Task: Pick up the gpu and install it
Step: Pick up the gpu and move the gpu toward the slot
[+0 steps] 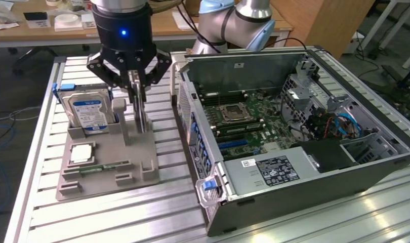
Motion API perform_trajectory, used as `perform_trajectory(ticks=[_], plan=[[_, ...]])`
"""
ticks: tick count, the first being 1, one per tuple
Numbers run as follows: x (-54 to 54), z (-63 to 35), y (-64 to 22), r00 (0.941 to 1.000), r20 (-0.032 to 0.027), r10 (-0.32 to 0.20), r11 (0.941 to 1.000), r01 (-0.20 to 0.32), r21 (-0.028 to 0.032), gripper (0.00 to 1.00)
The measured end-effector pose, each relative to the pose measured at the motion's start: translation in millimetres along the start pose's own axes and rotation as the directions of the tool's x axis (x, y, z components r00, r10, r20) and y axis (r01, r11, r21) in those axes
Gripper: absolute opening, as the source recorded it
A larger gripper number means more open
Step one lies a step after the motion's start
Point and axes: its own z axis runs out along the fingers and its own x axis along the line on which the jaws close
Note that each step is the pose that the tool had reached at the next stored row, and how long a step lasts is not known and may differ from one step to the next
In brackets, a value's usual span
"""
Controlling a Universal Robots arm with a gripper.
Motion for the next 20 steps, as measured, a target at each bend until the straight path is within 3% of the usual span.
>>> perform_trajectory(ticks=[11, 20], plan=[[-0.4, -17.4, 0.9, 1.0, 0.0, 0.0, 1.0, 0.0, 0.0, 0.27], [-0.5, -19.0, 0.9, 1.0, 0.0, 0.0, 1.0, 0.0, 0.0, 0.27]])
